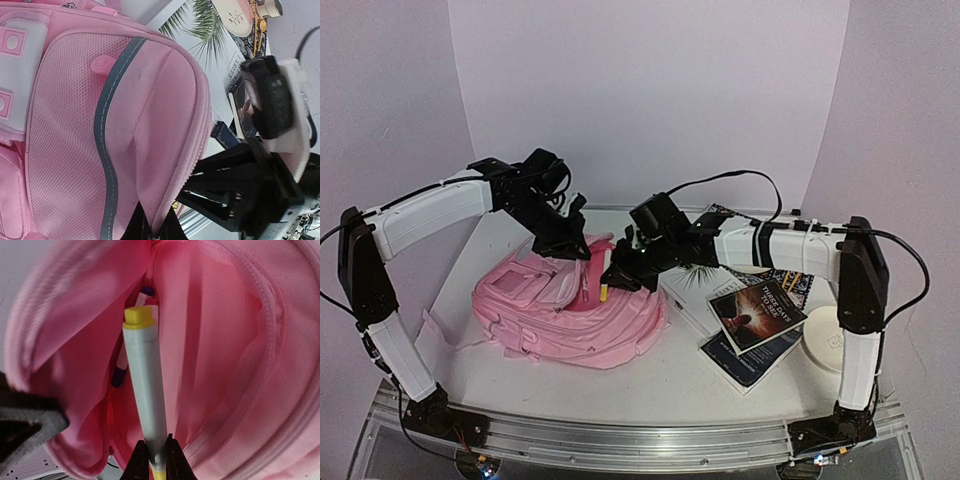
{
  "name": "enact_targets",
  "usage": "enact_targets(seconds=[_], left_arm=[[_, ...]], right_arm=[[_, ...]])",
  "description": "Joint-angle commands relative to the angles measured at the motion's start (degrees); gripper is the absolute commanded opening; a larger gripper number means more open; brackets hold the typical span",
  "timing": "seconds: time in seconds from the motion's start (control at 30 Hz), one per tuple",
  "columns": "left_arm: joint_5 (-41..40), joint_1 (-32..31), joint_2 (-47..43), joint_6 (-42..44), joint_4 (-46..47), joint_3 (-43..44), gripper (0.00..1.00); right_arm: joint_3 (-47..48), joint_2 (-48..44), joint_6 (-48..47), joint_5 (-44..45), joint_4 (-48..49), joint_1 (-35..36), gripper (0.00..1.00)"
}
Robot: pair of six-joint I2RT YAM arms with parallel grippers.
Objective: Pack the student bag
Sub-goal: Place the pencil case in the upper front pocket of the bag.
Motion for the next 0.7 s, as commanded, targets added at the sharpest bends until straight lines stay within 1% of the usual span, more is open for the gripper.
enact_targets(seconds=[0.0, 0.07, 0.1, 0.17, 0.27, 0.5, 0.67], left_arm=[[4.6, -0.8, -5.0, -0.5, 7.2, 1.0, 0.00], [5.2, -0.9, -4.9, -0.5, 7.4, 0.9, 0.00], [5.5, -0.9, -4.9, -0.5, 7.6, 0.8, 0.00], [5.9, -0.9, -5.0, -0.5, 7.8, 0.7, 0.00], [6.2, -0.9, -5.0, -0.6, 8.2, 0.8, 0.00], [7.1, -1.8, -4.6, -1.6, 9.8, 1.1, 0.00], [5.9, -2.6, -4.3, -3.9, 13.0, -0.1, 0.00]], right_arm=[[3.5, 2.7, 1.6, -1.1, 2.4, -0.2, 0.11], [4.1, 3.4, 1.6, -2.1, 2.7, -0.1, 0.20], [4.7, 3.5, 1.3, -2.5, 2.7, -0.2, 0.26], [5.3, 3.6, 0.9, -2.9, 2.7, -0.1, 0.34], [4.8, 2.2, -0.3, -2.5, 2.7, -0.2, 0.39], [-0.8, -4.3, -5.2, 2.2, 2.4, -0.2, 0.41], [-6.7, -10.1, -13.3, 5.2, 1.9, -0.2, 0.47]])
